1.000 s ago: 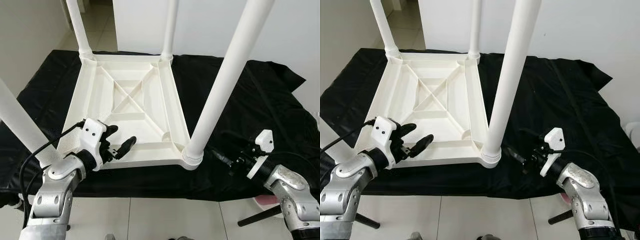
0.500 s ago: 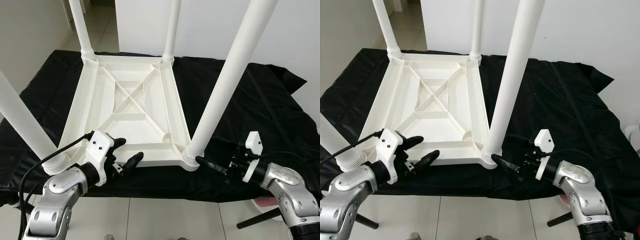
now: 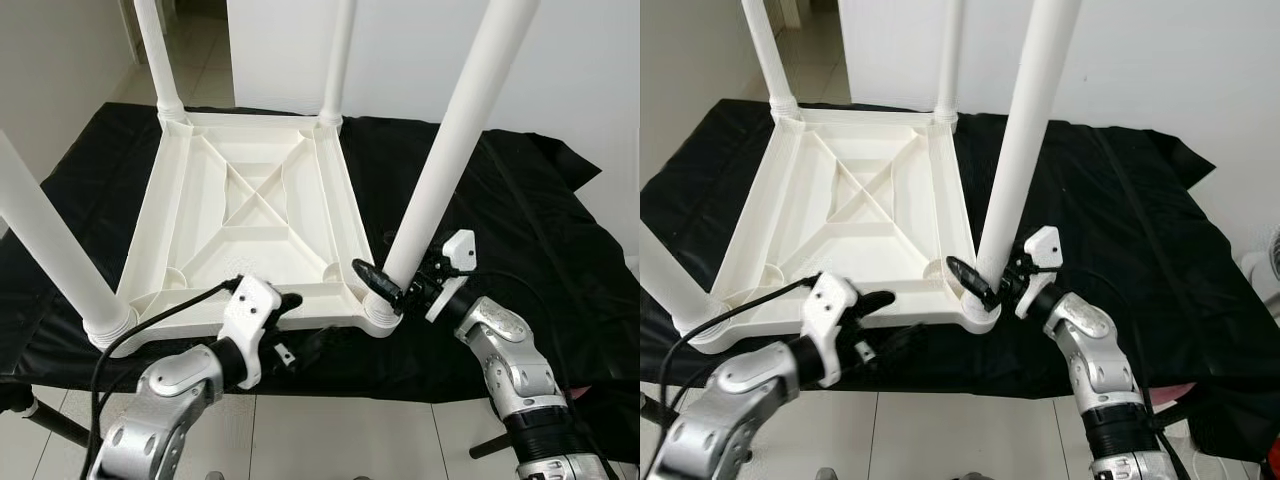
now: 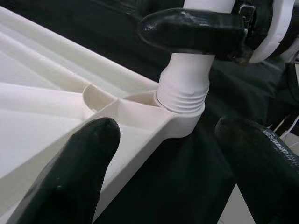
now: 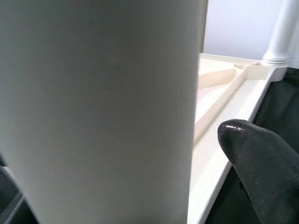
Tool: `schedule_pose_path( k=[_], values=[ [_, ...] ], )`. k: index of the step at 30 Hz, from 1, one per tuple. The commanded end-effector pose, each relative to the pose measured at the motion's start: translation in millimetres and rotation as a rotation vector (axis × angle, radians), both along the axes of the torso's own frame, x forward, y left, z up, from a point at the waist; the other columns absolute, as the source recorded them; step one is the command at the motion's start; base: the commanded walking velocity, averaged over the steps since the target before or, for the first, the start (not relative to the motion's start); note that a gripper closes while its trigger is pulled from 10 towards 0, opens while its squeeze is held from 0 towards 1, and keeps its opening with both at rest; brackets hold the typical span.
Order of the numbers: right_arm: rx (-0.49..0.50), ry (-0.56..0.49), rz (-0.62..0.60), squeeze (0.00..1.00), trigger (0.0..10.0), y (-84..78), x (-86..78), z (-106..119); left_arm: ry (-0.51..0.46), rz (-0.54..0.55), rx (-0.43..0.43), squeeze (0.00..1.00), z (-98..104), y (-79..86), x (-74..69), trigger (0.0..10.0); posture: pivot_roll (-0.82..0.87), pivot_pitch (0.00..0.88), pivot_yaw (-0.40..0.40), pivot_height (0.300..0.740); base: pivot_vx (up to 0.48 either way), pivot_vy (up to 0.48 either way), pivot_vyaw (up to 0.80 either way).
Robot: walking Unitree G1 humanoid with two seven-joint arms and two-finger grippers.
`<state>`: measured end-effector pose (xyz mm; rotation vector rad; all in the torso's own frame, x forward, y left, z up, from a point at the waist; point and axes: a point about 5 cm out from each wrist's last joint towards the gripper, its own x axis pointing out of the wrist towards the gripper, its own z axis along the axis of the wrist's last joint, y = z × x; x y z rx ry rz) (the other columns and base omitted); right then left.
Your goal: Building children table
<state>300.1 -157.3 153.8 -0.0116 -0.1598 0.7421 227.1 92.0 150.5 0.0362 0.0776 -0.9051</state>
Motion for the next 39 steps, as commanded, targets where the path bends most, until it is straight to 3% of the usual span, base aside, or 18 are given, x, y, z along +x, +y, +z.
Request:
schedule_pose_path(
  k=[1,5,17,31,39],
  values=[
    [0.004,-0.021,-0.109,0.0,10.0,-14.9,8.6,4.2,0.001,0.058,0.044,0.0,-5.9,-4.6,9.7,10.0,-0.01,0.019,-0.058,0.74,0.0,0.0,0.0],
    [0.026,-0.031,-0.161,0.0,10.0,-22.0,14.0,7.7,-0.014,0.062,0.038,0.0,-4.7,-12.5,16.9,10.0,-0.02,0.022,-0.061,0.74,0.0,0.0,0.0],
    [0.018,-0.01,-0.186,0.0,10.0,-18.1,23.8,5.0,-0.084,0.096,0.001,0.0,10.4,-31.0,37.4,10.0,-0.05,0.03,-0.065,0.74,0.0,0.0,0.0],
    [-0.088,0.007,-0.066,0.0,10.0,-30.9,20.7,-3.4,-0.109,0.093,0.021,0.0,10.4,-17.2,37.7,10.0,-0.05,0.026,-0.056,0.74,0.0,0.0,0.0],
    [-0.088,0.007,-0.066,0.0,10.0,-30.9,20.7,-3.4,-0.109,0.093,0.021,0.0,10.4,-17.2,37.7,10.0,-0.05,0.026,-0.056,0.74,0.0,0.0,0.0]
  ],
)
